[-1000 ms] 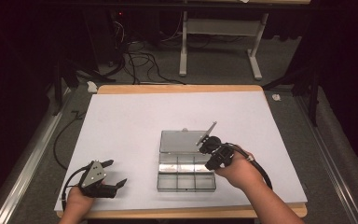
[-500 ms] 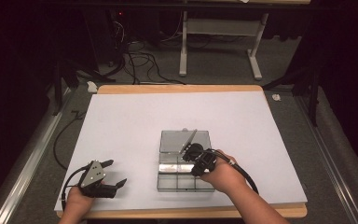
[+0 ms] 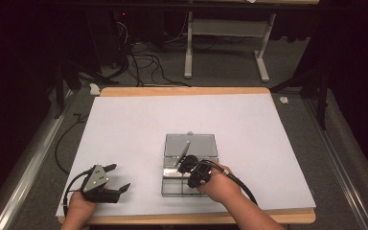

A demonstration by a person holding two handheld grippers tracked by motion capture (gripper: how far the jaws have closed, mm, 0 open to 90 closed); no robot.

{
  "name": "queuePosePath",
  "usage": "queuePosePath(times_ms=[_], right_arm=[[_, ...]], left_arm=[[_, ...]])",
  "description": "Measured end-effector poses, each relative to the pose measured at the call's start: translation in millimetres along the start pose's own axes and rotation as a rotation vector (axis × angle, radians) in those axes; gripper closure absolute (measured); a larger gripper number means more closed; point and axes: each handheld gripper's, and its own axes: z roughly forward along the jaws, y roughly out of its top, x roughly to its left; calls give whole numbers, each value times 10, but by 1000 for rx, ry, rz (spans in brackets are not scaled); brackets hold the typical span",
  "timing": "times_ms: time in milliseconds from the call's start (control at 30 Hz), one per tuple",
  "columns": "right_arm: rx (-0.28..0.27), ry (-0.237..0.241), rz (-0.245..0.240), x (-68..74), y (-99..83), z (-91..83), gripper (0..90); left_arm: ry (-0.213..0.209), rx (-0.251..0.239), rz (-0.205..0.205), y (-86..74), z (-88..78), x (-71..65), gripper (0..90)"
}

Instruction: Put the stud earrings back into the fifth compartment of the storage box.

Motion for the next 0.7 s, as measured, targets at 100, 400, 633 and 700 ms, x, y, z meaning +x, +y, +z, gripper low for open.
queuePosePath(times_ms=[100, 400, 633, 700], right_arm=[[7, 4, -4, 6, 1, 58, 865], [-11, 0, -2, 0, -19, 7, 810], [-54, -17, 40, -90, -128, -237, 806], [-54, -23, 54, -134, -187, -319, 803]], left_arm=[[-1, 2, -6, 1, 2, 6, 153], [-1, 3, -3, 1, 4, 3, 153], [0, 5, 5, 1, 5, -5, 153], [-1, 5, 3, 2, 5, -3, 153]])
